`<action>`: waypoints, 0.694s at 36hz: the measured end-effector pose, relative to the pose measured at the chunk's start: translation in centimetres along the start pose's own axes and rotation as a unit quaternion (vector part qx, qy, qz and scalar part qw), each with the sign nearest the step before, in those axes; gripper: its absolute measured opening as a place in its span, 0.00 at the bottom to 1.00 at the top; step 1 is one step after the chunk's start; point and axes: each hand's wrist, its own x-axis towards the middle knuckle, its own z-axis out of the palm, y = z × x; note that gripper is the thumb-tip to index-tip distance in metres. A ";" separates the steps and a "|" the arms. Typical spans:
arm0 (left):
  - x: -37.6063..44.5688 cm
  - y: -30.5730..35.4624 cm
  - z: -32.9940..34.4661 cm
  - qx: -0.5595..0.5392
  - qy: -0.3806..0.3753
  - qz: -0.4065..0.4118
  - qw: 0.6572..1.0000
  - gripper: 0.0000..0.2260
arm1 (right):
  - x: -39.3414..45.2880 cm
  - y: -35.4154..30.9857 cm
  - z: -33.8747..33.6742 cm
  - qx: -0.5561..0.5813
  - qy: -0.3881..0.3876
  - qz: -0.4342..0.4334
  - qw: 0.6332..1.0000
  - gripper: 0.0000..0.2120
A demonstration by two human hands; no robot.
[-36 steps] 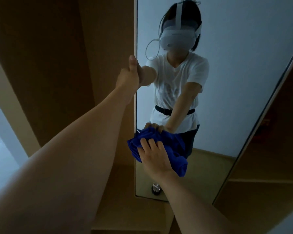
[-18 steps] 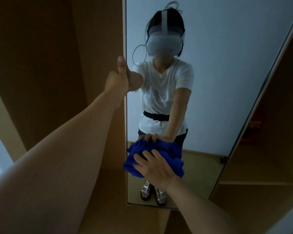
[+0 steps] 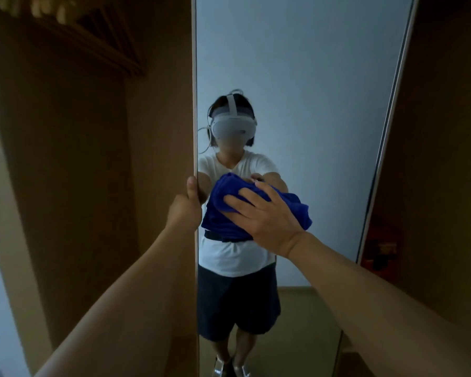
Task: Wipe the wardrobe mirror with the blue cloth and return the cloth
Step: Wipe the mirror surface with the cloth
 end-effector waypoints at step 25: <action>-0.8 -0.6 -0.3 -0.018 -0.012 0.031 0.999 0.27 | 13.9 8.7 -4.4 0.017 0.023 0.274 0.961 0.38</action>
